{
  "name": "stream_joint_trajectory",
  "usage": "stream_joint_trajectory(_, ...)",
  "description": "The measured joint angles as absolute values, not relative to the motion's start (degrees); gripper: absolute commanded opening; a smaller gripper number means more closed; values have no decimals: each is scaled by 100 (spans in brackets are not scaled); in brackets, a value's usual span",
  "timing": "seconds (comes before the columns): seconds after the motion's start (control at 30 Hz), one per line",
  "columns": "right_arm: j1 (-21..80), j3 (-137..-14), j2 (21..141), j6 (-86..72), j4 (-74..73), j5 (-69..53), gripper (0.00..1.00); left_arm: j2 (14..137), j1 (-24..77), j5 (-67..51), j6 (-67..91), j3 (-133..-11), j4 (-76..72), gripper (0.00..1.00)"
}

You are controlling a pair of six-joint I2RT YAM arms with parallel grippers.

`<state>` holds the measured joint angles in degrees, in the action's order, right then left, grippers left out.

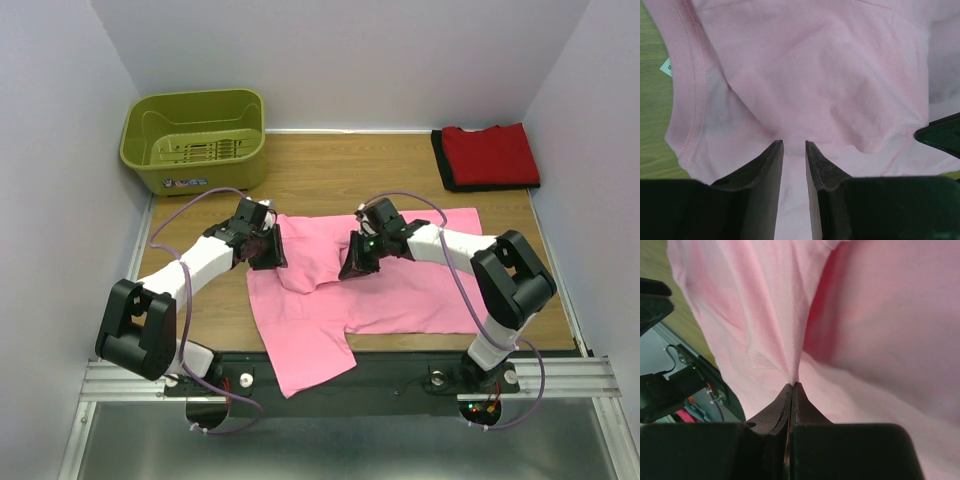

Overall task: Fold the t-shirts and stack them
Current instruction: Fold the tshirt

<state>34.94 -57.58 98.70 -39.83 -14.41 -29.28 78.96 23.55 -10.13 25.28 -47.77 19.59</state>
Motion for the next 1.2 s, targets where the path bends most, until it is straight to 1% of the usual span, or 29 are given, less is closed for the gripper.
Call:
stream_joint_trajectory(0.03, 3494, -5728, 9870, -3962, -1483, -2884, 1, 7896, 2355, -1028, 2519, -4775, 1957, 54)
stream_joint_trajectory(0.13, 3494, -5719, 9870, -3876, -1597, -2759, 1, 7896, 2355, -1066, 2536, -4755, 1942, 60)
stream_joint_trajectory(0.53, 3494, -5780, 10173, -3686, -1632, -2646, 1, 7911, 2355, -1317, 2779, -4108, 1337, 60)
stream_joint_trajectory(0.63, 3494, -5782, 10173, -3682, -1629, -2633, 1, 8027, 2357, -1396, 2834, -4099, 1151, 51)
stream_joint_trajectory(0.67, 3494, -5782, 10173, -3682, -1634, -2626, 1, 8060, 2357, -1409, 2853, -4099, 1114, 45)
stream_joint_trajectory(0.7, 3494, -5782, 10173, -3682, -1632, -2622, 1, 8079, 2357, -1428, 2853, -4099, 1092, 40)
stream_joint_trajectory(0.73, 3494, -5782, 10173, -3682, -1629, -2613, 1, 8079, 2357, -1441, 2864, -4097, 1081, 31)
stream_joint_trajectory(0.8, 3494, -5782, 10173, -3680, -1632, -2598, 1, 8077, 2357, -1457, 2893, -4097, 1046, 23)
stream_joint_trajectory(0.83, 3494, -5782, 10173, -3680, -1632, -2593, 1, 8077, 2357, -1459, 2888, -4097, 1026, 15)
stream_joint_trajectory(0.9, 3494, -5782, 10173, -3677, -1632, -2591, 1, 8062, 2357, -1466, 2899, -4095, 1028, 7)
stream_joint_trajectory(0.93, 3494, -5782, 10173, -3669, -1632, -2591, 1, 8047, 2359, -1468, 2919, -4095, 1033, 2)
stream_joint_trajectory(0.97, 3494, -5782, 10173, -3664, -1632, -2591, 1, 8018, 2359, -1479, 2919, -4095, 1041, 0)
stream_joint_trajectory(1.2, 3494, -5782, 10173, -3625, -1632, -2587, 0, 7747, 2366, -1483, 2943, -4180, 1372, 0)
